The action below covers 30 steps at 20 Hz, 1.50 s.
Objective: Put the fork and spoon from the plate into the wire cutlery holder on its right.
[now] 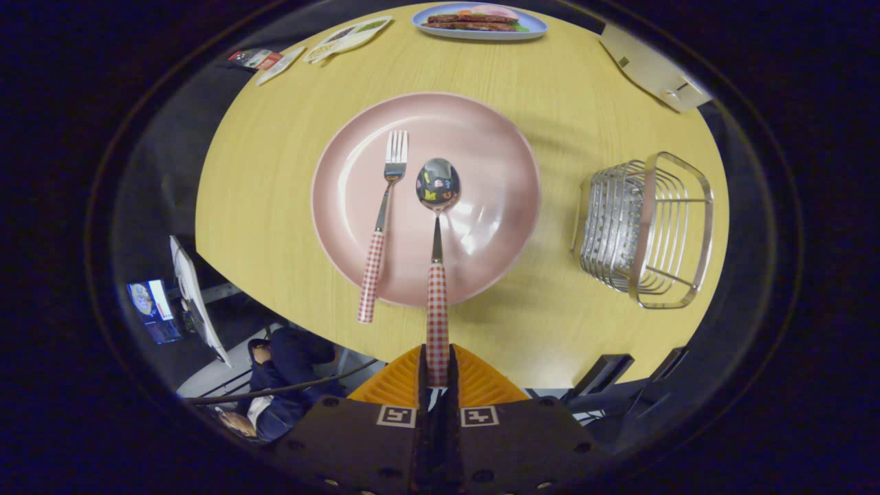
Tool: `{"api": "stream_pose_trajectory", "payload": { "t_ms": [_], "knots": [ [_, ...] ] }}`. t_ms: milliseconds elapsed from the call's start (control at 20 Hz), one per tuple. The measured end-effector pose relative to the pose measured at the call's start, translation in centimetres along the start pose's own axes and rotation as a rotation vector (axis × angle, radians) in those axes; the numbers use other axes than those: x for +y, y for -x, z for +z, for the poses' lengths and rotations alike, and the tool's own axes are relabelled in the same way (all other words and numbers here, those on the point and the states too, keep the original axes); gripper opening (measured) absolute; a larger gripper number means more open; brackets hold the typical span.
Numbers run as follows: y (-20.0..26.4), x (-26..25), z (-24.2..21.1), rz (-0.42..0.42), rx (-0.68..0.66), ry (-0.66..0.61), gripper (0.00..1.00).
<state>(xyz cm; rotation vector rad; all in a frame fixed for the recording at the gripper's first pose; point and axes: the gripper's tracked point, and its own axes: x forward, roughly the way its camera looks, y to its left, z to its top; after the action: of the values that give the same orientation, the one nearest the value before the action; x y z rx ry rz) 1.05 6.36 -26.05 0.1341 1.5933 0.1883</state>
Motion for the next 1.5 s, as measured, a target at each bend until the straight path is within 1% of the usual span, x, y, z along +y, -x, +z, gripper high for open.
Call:
{"api": "stream_pose_trajectory", "payload": {
  "t_ms": [200, 250, 400, 550, 800, 1000, 1050, 1100, 1200, 1300, 1500],
  "knots": [
    [3.2, -0.4, -0.4, 0.042, -0.022, -0.055, 0.09],
    [3.8, -0.8, -0.2, 0.051, -0.033, -0.079, 0.01],
    [4.5, -2.1, 0.3, 0.043, -0.051, -0.089, 0.00],
    [5.8, -2.2, -0.1, 0.059, -0.055, -0.083, 0.00],
    [11.0, -2.8, -1.0, 0.090, -0.090, -0.100, 0.01],
    [15.0, -4.9, -1.9, 0.067, -0.123, -0.168, 0.00],
    [15.8, -5.4, -2.1, 0.074, -0.115, -0.200, 0.00],
    [16.4, -5.4, -2.0, 0.098, -0.119, -0.234, 0.00],
    [16.6, -6.7, -1.8, 0.096, -0.123, -0.274, 0.00],
    [16.5, -8.1, -2.1, 0.091, -0.097, -0.331, 0.00],
    [14.0, -10.8, -2.7, 0.047, -0.024, -0.373, 0.01]
  ]
}}
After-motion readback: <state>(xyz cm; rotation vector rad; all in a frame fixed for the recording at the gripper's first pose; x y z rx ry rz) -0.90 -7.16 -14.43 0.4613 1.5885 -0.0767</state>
